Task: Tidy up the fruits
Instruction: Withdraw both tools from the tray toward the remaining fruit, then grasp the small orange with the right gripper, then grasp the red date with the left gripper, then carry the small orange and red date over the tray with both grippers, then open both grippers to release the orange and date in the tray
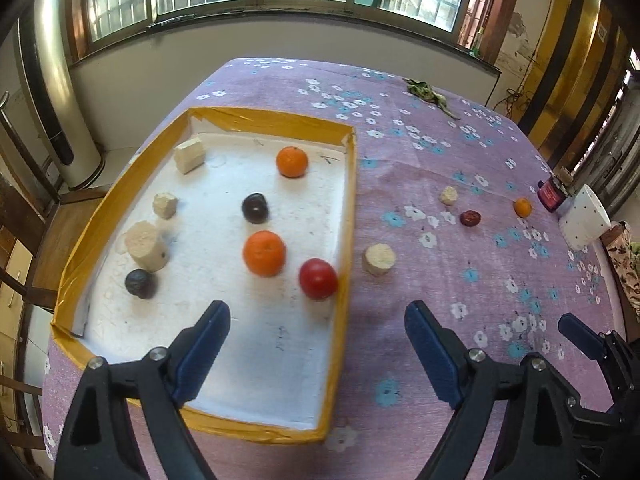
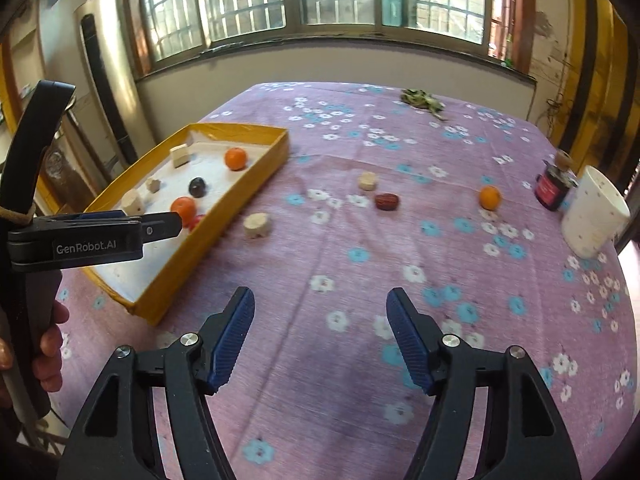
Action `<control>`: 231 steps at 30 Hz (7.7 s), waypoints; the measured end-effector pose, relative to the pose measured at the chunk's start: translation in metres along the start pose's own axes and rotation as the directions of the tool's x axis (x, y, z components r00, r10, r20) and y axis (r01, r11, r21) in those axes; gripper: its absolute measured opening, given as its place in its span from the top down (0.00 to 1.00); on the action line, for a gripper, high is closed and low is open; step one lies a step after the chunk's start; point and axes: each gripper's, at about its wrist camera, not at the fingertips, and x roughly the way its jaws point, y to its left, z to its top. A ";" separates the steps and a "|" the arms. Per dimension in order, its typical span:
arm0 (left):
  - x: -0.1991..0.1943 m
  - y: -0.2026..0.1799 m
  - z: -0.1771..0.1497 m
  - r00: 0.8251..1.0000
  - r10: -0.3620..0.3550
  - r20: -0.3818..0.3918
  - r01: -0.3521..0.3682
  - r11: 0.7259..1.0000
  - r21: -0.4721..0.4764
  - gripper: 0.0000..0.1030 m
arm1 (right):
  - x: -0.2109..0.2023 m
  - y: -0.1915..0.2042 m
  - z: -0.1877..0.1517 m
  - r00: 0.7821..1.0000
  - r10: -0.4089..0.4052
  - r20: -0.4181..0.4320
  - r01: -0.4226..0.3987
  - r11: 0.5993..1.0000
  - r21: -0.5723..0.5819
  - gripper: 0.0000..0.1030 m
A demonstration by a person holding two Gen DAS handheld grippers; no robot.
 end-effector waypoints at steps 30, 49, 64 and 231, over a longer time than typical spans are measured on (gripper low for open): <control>0.034 -0.088 -0.008 0.994 0.012 -0.105 0.001 0.993 0.122 0.12 | 0.067 -0.198 0.065 0.996 -0.090 -0.027 0.093 0.976 0.199 0.33; 0.101 -0.152 0.054 0.989 -0.039 -0.144 0.061 0.986 0.153 0.12 | 0.108 -0.208 0.075 0.997 -0.072 -0.037 0.076 0.991 0.115 0.70; 0.138 -0.172 0.064 0.998 -0.028 -0.051 0.038 0.978 0.205 0.67 | 0.076 -0.197 0.015 0.996 0.019 -0.086 -0.004 0.986 0.165 0.70; -0.009 0.006 -0.001 0.989 0.115 0.097 -0.123 0.989 0.078 0.12 | 0.005 0.012 0.005 0.998 0.057 -0.033 -0.057 0.998 -0.003 0.37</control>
